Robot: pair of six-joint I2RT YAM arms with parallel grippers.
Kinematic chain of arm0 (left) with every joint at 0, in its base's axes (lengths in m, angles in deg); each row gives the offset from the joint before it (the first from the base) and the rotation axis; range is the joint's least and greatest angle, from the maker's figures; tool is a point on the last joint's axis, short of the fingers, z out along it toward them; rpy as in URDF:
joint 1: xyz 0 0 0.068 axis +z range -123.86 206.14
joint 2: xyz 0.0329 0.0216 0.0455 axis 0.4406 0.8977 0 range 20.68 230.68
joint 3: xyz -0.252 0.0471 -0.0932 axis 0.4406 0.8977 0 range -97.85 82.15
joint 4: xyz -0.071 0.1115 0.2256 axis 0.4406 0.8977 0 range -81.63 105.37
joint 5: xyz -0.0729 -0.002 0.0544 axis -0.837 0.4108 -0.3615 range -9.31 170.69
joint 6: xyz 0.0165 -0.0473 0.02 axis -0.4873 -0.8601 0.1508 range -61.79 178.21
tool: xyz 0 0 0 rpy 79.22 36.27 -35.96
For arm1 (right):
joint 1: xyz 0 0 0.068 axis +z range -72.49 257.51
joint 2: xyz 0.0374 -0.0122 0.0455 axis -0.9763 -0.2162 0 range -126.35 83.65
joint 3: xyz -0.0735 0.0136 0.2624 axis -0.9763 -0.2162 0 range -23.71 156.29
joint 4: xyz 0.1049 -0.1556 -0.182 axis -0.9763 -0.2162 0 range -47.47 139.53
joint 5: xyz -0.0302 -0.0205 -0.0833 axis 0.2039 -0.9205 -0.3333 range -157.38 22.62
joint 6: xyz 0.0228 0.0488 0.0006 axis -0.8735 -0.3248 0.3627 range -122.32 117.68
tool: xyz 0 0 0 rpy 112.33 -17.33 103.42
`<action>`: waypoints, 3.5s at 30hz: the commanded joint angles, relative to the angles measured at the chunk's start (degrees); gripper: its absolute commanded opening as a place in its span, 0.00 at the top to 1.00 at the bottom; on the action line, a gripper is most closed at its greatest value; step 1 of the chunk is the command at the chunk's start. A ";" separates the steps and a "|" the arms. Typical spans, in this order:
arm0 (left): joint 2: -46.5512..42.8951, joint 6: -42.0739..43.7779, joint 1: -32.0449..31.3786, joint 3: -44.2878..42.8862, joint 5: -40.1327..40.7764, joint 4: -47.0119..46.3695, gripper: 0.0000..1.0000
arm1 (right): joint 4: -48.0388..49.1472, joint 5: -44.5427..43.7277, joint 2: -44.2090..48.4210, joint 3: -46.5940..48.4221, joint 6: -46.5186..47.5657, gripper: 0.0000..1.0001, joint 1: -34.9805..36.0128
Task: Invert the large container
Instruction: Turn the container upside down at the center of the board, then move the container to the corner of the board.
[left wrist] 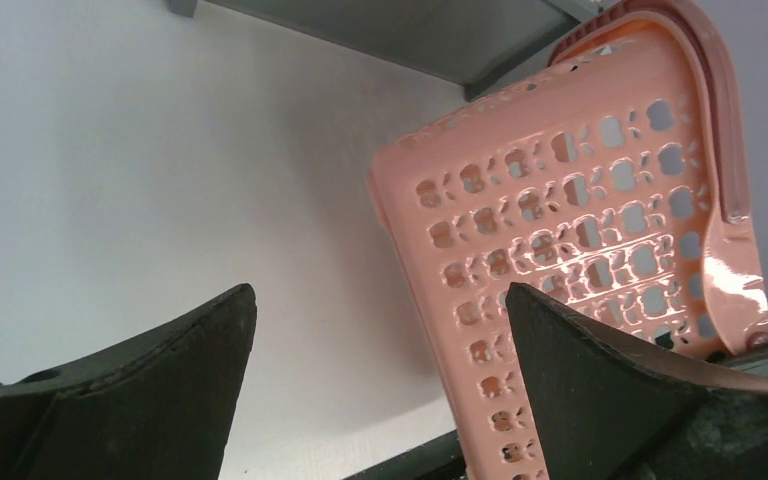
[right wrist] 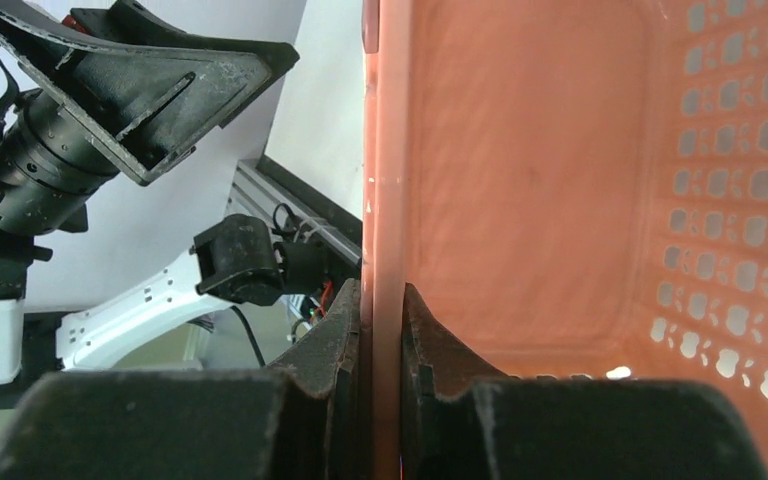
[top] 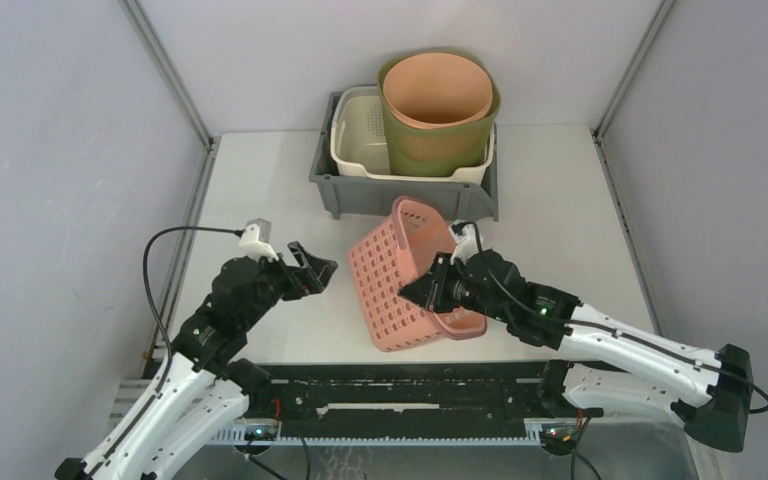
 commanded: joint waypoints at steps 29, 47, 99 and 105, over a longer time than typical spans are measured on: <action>-2.41 5.63 2.44 -22.03 16.02 19.30 0.00 | 104.77 4.73 -51.06 -11.19 -45.91 1.00 -1.39; 1.86 4.49 2.73 -17.07 11.14 13.52 0.00 | 104.59 2.82 -53.02 -34.27 -43.56 0.40 -4.17; 16.75 0.13 2.73 -0.41 8.17 -5.78 0.00 | -9.18 -8.66 -6.45 -2.74 11.17 0.00 -5.92; 22.73 0.18 2.42 0.76 6.64 -10.58 0.00 | -8.60 -7.75 -5.64 -3.79 11.06 0.00 -6.39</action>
